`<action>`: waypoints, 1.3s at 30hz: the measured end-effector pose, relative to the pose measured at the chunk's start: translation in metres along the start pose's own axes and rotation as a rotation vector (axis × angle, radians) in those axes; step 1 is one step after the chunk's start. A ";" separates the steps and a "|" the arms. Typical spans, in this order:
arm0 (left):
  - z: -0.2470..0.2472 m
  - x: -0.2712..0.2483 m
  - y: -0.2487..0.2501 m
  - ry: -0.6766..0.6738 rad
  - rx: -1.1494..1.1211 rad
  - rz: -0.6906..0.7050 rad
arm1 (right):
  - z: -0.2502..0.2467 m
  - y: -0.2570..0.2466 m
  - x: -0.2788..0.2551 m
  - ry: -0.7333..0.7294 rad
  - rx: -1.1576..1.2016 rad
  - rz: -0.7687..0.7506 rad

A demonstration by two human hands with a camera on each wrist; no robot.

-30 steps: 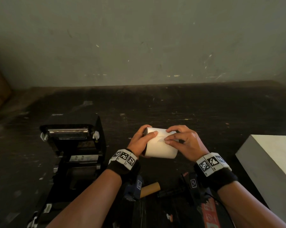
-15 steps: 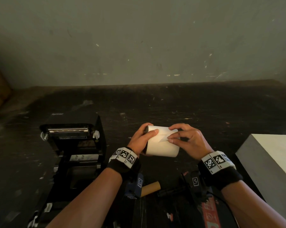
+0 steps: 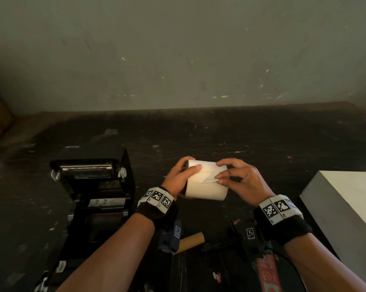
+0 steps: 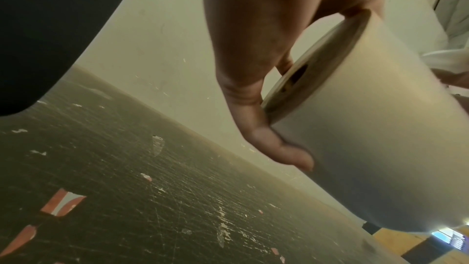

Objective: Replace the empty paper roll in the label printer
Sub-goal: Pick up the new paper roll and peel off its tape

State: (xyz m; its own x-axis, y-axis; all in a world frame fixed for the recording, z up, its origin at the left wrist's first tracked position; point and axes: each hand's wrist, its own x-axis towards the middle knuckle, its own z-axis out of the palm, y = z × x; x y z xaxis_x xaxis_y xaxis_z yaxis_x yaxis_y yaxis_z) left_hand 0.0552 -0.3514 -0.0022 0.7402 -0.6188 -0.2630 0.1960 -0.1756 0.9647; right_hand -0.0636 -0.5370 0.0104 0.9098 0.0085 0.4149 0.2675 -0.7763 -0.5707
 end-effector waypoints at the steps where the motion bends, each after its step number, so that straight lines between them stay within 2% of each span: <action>1: 0.000 0.000 0.001 0.001 0.000 0.000 | 0.000 0.000 0.000 -0.003 -0.001 0.000; 11: -0.007 0.003 -0.003 0.017 -0.058 -0.036 | -0.006 -0.001 -0.004 0.004 0.035 0.040; 21: -0.026 0.003 -0.017 0.087 -0.131 -0.092 | -0.011 0.007 -0.008 0.166 0.250 0.351; 24: -0.031 0.005 -0.024 0.098 -0.144 -0.113 | -0.006 0.025 -0.009 0.050 0.128 0.516; 30: -0.039 0.007 -0.040 0.151 -0.132 -0.165 | 0.008 0.075 -0.013 -0.335 -0.184 0.792; 34: -0.040 0.008 -0.047 0.171 -0.125 -0.199 | 0.025 0.104 -0.022 -0.456 -0.274 0.933; 39: -0.039 0.013 -0.054 0.188 -0.104 -0.230 | 0.043 0.122 -0.022 -0.546 -0.333 1.007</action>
State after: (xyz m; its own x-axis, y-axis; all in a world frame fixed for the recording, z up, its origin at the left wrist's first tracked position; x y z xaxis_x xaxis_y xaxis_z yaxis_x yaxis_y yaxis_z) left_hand 0.0791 -0.3198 -0.0577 0.7729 -0.4175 -0.4778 0.4297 -0.2097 0.8783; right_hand -0.0375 -0.6051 -0.0992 0.6998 -0.4935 -0.5165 -0.6660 -0.7122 -0.2218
